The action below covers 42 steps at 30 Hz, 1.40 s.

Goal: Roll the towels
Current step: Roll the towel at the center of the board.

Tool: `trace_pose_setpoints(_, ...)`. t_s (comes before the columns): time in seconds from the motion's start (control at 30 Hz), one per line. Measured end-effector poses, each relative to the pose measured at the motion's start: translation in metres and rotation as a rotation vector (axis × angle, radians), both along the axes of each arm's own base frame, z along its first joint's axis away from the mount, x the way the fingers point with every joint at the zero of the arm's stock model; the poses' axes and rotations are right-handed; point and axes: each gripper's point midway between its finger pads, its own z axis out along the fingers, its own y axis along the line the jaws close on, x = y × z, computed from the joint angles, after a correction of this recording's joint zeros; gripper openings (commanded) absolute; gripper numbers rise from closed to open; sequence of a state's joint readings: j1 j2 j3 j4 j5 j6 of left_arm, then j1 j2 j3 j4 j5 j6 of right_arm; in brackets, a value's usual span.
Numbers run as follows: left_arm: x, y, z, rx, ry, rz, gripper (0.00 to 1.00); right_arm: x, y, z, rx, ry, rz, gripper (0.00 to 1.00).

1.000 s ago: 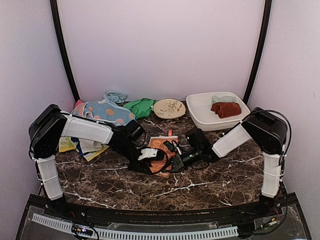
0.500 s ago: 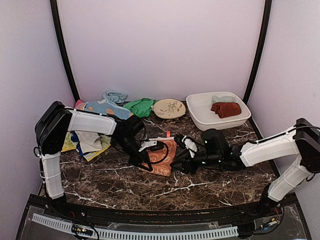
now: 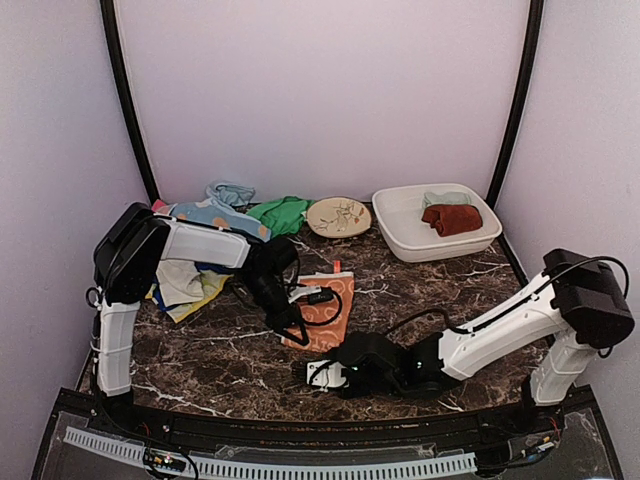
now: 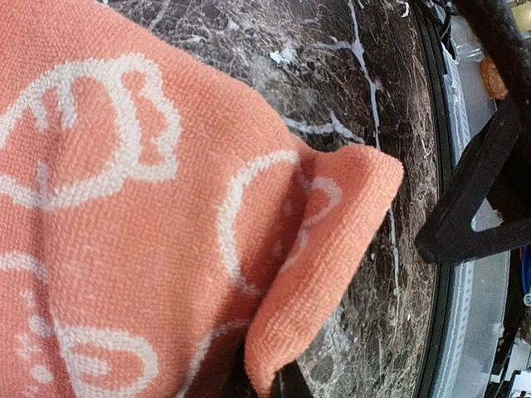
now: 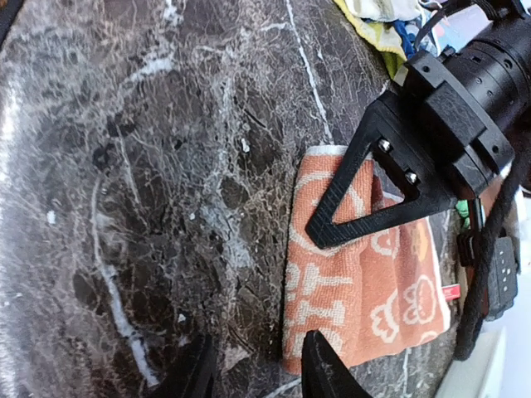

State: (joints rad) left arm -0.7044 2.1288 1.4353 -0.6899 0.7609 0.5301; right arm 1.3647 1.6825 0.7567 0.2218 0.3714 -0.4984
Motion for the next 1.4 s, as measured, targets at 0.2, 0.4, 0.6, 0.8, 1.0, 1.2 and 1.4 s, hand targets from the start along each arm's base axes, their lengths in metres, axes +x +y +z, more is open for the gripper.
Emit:
trace_pose_setpoints(0.2,-0.001,0.000,-0.002,0.011,0.025,0.000,0.00,0.015,0.003,-0.026,-0.148,-0.201,0.045,0.35)
trace_pose_setpoints(0.4,0.001,0.001,-0.002,0.016,0.039,0.005,0.03,0.033,0.012,-0.025,-0.146,-0.243,0.027,0.30)
trace_pose_setpoints(0.6,0.002,0.004,0.001,-0.004,0.065,0.000,0.45,0.055,0.006,-0.035,-0.103,-0.137,-0.060,0.09)
trace_pose_setpoints(0.8,0.011,0.015,0.018,-0.080,0.101,0.043,0.81,0.069,0.008,-0.037,0.036,0.090,-0.144,0.00)
trace_pose_setpoints(1.0,0.025,0.050,0.040,-0.125,-0.015,0.120,0.88,0.067,0.015,-0.035,0.197,0.422,-0.177,0.00)
trace_pose_setpoints(1.2,0.025,0.072,0.072,-0.188,-0.266,0.097,0.88,0.080,0.006,-0.031,0.328,0.770,-0.214,0.00)
trace_pose_setpoints(1.4,0.004,0.061,0.071,-0.177,-0.468,-0.072,0.87,0.083,0.004,-0.028,0.437,1.146,-0.225,0.00)
